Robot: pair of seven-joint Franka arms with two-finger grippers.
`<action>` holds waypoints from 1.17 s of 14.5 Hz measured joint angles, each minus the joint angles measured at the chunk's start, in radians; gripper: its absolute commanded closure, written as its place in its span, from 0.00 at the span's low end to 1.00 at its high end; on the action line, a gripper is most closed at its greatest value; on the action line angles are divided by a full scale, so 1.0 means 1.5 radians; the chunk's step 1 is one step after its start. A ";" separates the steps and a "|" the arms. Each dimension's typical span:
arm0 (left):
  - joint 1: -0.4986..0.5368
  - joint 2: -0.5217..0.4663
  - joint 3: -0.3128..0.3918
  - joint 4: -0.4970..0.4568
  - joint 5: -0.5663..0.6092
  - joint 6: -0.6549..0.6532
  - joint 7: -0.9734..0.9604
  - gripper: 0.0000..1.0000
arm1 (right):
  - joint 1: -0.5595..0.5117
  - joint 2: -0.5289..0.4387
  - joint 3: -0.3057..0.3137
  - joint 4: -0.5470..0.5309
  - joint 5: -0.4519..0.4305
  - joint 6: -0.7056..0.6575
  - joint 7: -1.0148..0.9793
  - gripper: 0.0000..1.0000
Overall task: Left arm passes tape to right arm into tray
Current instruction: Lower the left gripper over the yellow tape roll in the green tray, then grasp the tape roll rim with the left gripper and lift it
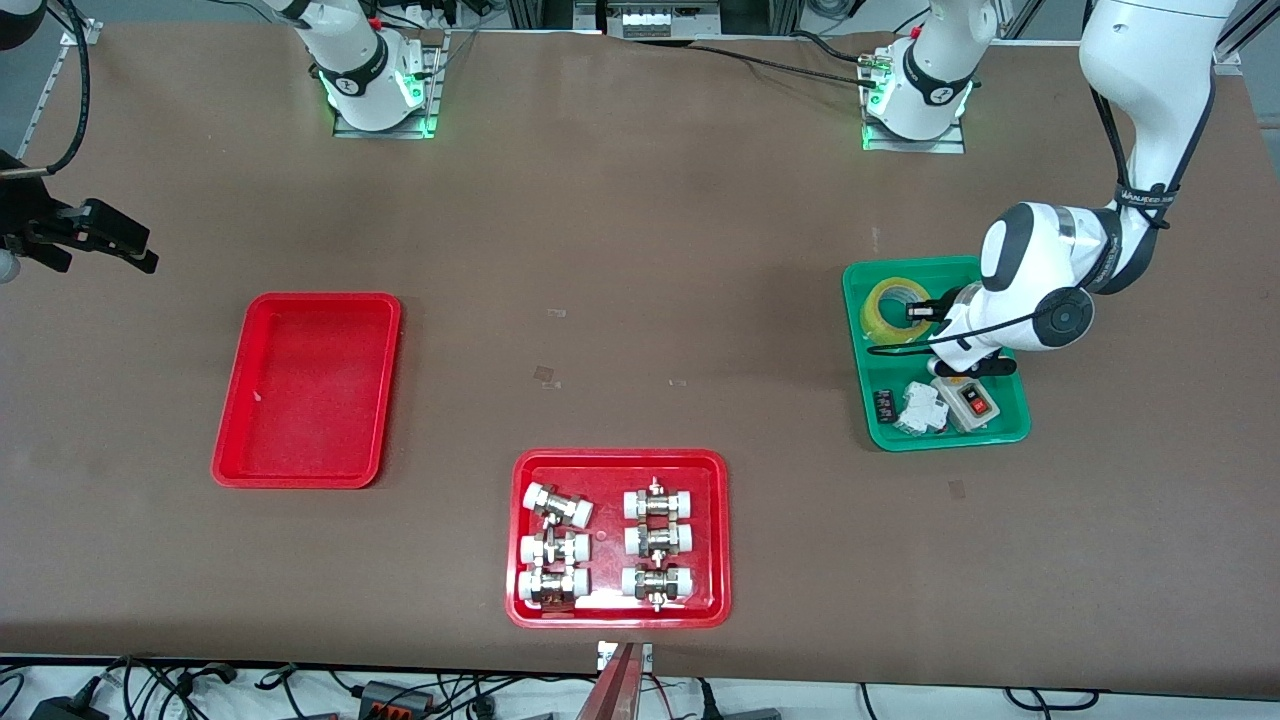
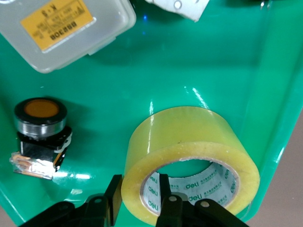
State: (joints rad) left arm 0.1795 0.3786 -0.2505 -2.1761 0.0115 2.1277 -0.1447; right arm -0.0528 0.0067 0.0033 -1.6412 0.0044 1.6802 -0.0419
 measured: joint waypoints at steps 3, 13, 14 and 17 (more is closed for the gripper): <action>0.005 0.000 0.001 -0.002 0.001 0.002 0.000 0.99 | 0.000 0.000 0.000 0.000 0.000 0.000 0.000 0.00; 0.013 -0.069 -0.045 0.211 0.000 -0.316 -0.072 0.99 | 0.000 0.000 0.000 0.000 0.000 0.000 0.000 0.00; 0.013 -0.074 -0.071 0.260 -0.001 -0.369 -0.093 0.99 | 0.000 0.001 0.000 0.000 0.000 0.000 0.000 0.00; 0.006 -0.079 -0.149 0.364 -0.015 -0.422 -0.119 0.99 | 0.000 0.007 0.000 0.000 0.016 -0.001 0.000 0.00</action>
State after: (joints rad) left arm 0.1892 0.2603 -0.4741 -1.6308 -0.0114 1.4942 -0.3236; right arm -0.0528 0.0167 0.0034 -1.6417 0.0286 1.6795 -0.0423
